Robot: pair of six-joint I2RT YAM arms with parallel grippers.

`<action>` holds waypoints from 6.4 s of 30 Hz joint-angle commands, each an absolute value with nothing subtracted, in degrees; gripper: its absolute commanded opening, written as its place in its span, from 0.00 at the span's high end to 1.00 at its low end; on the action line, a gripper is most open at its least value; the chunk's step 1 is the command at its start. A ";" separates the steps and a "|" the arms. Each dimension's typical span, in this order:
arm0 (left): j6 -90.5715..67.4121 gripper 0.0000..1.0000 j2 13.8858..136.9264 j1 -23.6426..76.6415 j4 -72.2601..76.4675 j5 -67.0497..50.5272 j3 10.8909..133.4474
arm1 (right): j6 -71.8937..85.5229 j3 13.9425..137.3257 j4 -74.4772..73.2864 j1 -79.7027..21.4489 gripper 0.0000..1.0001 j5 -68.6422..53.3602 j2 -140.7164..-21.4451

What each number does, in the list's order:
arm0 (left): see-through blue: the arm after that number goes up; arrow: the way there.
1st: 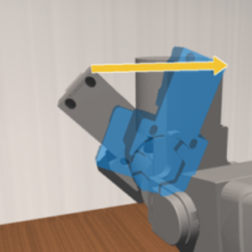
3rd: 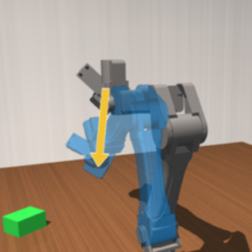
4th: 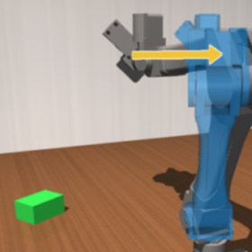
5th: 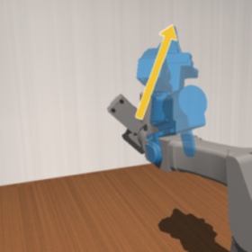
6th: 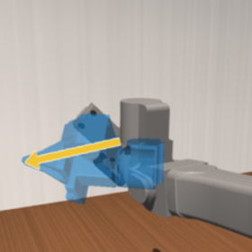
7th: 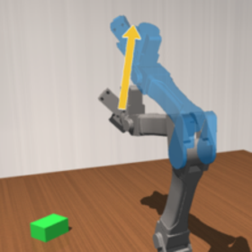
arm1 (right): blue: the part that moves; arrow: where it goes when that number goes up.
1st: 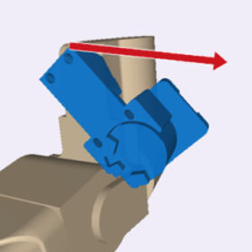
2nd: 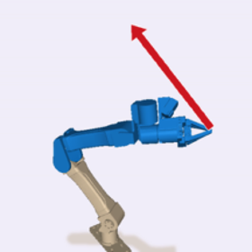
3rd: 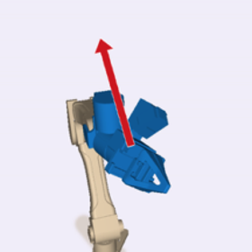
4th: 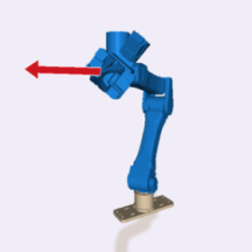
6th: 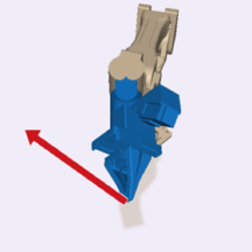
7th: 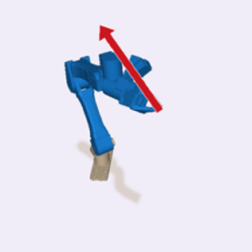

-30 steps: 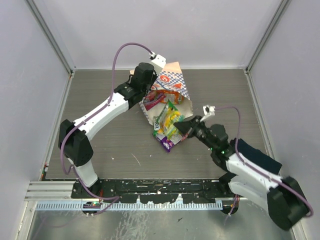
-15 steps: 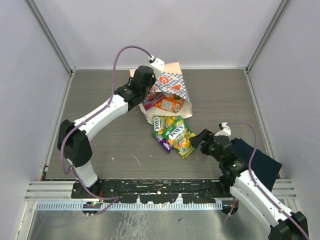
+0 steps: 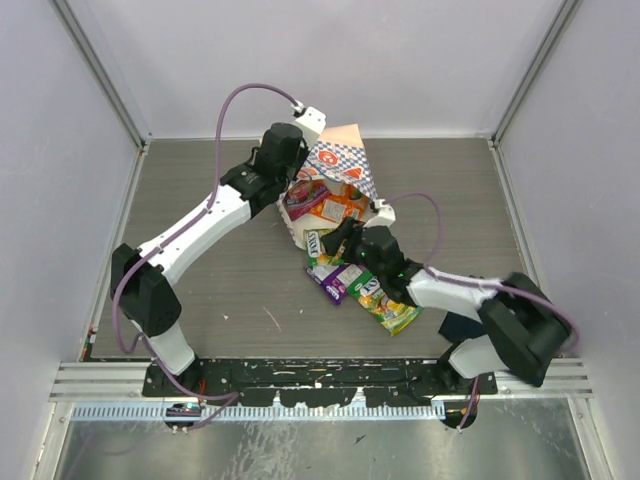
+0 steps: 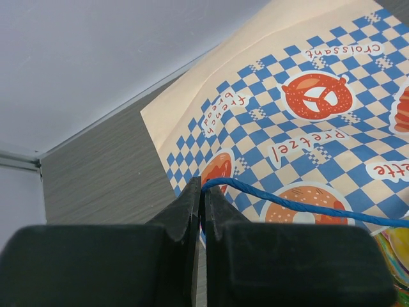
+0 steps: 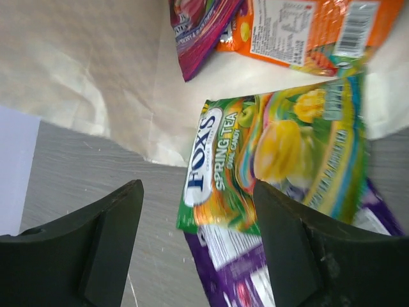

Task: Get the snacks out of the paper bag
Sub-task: Take out the snack from the paper bag, then place the snack at the center of the board, then move the snack to the center of the board.

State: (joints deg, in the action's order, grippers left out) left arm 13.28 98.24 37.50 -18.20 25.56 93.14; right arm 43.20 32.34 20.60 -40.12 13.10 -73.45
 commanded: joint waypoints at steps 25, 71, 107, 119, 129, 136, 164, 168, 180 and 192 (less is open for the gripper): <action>9.28 0.94 96.54 37.35 -27.08 24.64 99.65 | 59.56 46.07 71.54 -43.25 0.28 20.47 -114.18; 10.90 0.93 93.78 36.09 -24.21 26.83 93.80 | 69.43 56.98 36.21 -47.66 0.99 33.97 -110.70; 9.01 0.94 100.39 35.19 -25.01 28.61 98.44 | 47.66 33.50 33.42 -63.39 0.99 18.81 -84.19; 7.82 0.90 96.62 35.23 -24.43 28.43 93.69 | 45.71 31.10 24.67 -62.08 0.06 26.59 -76.46; 4.29 0.95 94.00 35.92 -24.16 24.15 92.29 | 57.35 31.98 37.25 -47.11 0.14 26.23 -78.13; 4.04 0.97 95.46 38.63 -25.96 24.96 95.10 | 59.78 39.21 42.61 -39.65 0.21 23.37 -92.44; 4.04 0.95 99.41 40.16 -25.58 25.64 97.56 | 75.17 56.27 29.79 -40.72 0.12 28.58 -110.46; 4.13 0.95 99.49 40.13 -25.51 25.51 97.82 | 79.29 59.74 27.77 -38.43 0.12 26.29 -113.38; 4.30 0.95 99.65 40.16 -26.10 24.63 98.28 | 89.45 64.22 10.46 -37.63 0.11 25.96 -113.75; 3.18 0.95 100.81 40.25 -26.72 23.92 98.93 | 99.06 62.24 -2.30 -41.31 0.09 26.56 -107.76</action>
State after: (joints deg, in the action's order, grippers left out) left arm 4.78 100.53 40.03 -27.22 24.58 95.70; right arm 94.50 62.19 5.56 -39.92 26.11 -108.97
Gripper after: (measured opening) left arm 0.053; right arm 0.906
